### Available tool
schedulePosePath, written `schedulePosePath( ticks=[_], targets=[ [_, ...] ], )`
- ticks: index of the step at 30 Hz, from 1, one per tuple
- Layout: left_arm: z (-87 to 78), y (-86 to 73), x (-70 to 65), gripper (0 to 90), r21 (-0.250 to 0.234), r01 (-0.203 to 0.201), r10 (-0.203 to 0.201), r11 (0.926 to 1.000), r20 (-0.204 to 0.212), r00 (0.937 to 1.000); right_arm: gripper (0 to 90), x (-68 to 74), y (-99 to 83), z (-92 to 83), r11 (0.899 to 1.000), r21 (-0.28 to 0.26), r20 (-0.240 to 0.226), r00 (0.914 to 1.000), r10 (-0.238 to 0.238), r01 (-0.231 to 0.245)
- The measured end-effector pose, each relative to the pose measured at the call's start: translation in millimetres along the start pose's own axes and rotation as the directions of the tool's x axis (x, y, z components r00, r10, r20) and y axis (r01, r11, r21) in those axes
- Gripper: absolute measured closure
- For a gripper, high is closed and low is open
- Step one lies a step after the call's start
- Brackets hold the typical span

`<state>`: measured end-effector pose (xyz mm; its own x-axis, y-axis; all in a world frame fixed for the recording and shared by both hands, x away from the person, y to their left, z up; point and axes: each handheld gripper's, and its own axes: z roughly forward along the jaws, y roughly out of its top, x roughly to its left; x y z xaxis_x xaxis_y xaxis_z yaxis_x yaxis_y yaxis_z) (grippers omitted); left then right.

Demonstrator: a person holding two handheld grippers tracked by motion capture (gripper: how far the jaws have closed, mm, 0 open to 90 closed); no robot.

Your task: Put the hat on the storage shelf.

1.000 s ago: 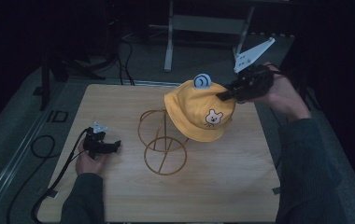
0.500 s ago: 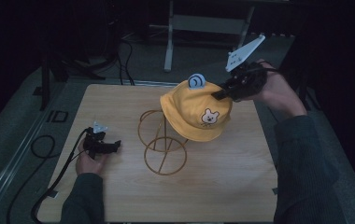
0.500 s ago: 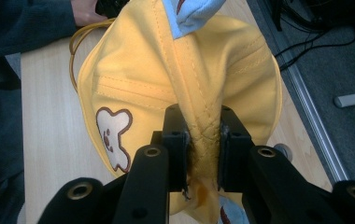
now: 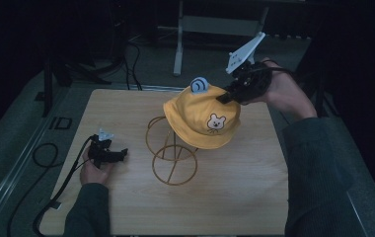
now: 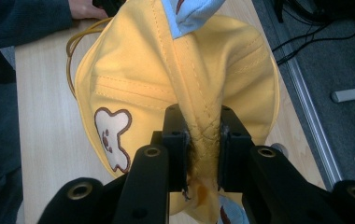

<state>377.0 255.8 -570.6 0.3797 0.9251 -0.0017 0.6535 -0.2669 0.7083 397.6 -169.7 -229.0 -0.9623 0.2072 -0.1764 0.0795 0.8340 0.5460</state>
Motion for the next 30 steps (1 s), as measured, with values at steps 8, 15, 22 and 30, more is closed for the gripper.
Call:
schedulePosePath(
  ticks=[8,15,22,30],
  targets=[
    [0.0,0.0,0.0,14.1,0.0,0.0,0.0,1.0,0.0,1.0,76.9,2.0,11.0,1.8,1.0,0.005,0.0,0.9999,-0.014,0.014],
    [0.0,0.0,0.0,14.1,0.0,0.001,-0.001,1.0,0.001,1.0,76.8,4.5,22.8,5.2,0.999,0.023,0.0,0.9995,-0.032,0.032],
    [0.1,0.0,0.0,14.1,-0.001,0.0,0.0,1.0,0.0,1.0,76.8,6.5,30.8,8.6,0.998,0.033,-0.003,0.9989,-0.046,0.046],
    [0.0,0.0,-0.1,14.1,-0.001,0.001,-0.001,1.0,0.0,1.0,76.9,10.0,42.7,12.3,0.998,0.031,-0.011,0.9981,-0.06,0.06]
  ],
)
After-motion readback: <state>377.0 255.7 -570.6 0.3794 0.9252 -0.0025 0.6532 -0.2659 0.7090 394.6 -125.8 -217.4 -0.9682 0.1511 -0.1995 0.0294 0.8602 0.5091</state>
